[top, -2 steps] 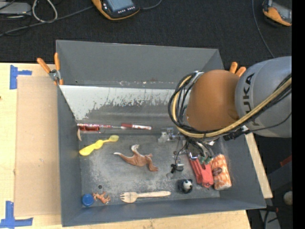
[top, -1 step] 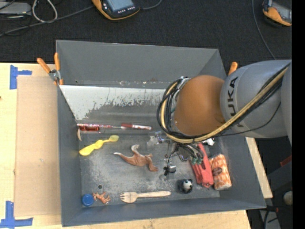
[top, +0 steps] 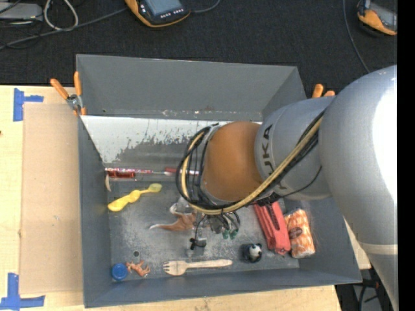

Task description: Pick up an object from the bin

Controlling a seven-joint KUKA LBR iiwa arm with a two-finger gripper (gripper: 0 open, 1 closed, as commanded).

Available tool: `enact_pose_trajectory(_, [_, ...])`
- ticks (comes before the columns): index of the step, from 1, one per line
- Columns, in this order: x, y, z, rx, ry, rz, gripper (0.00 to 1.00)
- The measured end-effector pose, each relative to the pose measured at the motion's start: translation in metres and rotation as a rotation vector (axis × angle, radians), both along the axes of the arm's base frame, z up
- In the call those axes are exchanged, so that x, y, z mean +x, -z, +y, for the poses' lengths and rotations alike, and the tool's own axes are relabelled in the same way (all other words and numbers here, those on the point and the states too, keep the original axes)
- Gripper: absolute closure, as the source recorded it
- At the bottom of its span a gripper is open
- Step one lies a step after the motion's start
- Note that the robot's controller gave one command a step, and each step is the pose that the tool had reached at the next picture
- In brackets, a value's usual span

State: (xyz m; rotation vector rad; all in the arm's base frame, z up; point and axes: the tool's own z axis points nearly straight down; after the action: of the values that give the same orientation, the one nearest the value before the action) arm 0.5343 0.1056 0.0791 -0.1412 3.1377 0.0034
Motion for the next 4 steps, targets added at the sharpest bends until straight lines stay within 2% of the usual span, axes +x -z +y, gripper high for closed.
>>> enact_pose_trajectory(1, [0.048, 0.007, -0.009, 0.001, -0.030, -0.016, 1.00])
enact_pose_trajectory(2, [0.048, 0.007, -0.009, 0.001, -0.030, -0.016, 1.00])
enact_pose_trajectory(3, [0.041, -0.059, -0.005, -0.001, -0.030, -0.006, 1.00])
enact_pose_trajectory(4, [0.048, -0.125, -0.022, -0.001, -0.075, -0.013, 1.00])
